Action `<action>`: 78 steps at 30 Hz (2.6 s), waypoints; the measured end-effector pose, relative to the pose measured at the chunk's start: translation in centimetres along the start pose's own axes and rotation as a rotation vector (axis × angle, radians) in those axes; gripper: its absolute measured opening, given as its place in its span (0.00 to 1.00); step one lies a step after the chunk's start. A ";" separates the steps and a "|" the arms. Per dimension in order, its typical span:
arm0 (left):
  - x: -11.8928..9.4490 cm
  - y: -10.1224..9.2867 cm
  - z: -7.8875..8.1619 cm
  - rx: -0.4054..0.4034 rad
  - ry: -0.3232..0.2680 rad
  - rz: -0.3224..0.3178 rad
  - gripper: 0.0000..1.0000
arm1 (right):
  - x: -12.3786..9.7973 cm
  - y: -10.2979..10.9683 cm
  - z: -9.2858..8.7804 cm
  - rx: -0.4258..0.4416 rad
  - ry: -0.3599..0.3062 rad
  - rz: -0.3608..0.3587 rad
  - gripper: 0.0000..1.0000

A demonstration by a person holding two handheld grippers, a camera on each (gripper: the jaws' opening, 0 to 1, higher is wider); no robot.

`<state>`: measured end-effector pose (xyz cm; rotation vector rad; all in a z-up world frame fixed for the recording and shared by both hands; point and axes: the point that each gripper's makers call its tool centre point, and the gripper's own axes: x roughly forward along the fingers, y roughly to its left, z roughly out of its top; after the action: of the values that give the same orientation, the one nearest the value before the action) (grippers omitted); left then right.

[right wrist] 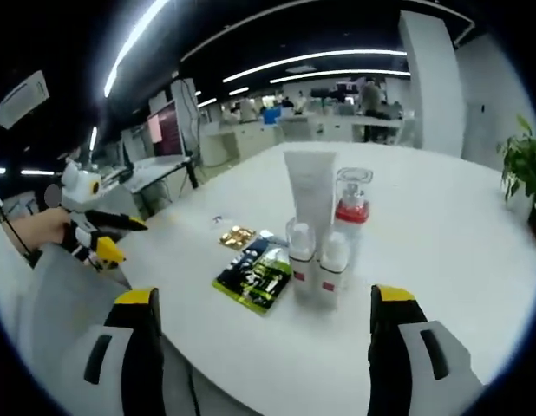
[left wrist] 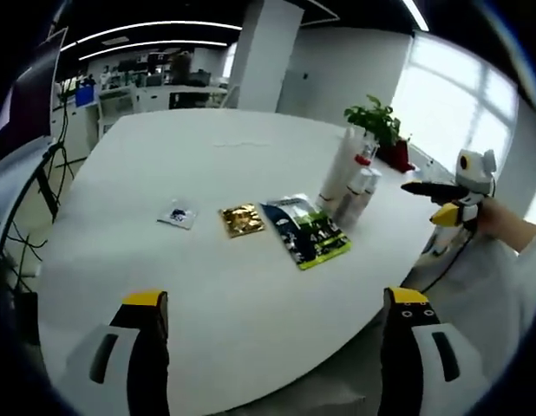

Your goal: Arrange the skincare products in the storage area until every visible bottle or jar stands upright without overlapping.

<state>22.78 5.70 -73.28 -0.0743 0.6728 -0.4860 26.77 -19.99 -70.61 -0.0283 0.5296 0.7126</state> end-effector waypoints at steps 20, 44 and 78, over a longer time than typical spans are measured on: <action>1.7 0.9 1.3 0.039 -0.032 0.045 0.95 | 0.7 0.7 -0.6 -0.027 0.046 0.014 0.99; 10.5 10.7 3.4 0.210 0.159 0.082 0.82 | 0.6 -0.1 -1.3 0.004 0.072 -0.010 0.99; 15.9 16.1 4.5 0.327 0.319 0.079 0.54 | 0.6 -0.7 -2.0 0.030 0.097 -0.034 0.98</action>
<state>42.82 12.29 -82.57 0.3432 0.8954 -0.5318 26.71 -20.56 -72.76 -0.0439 0.6311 0.6723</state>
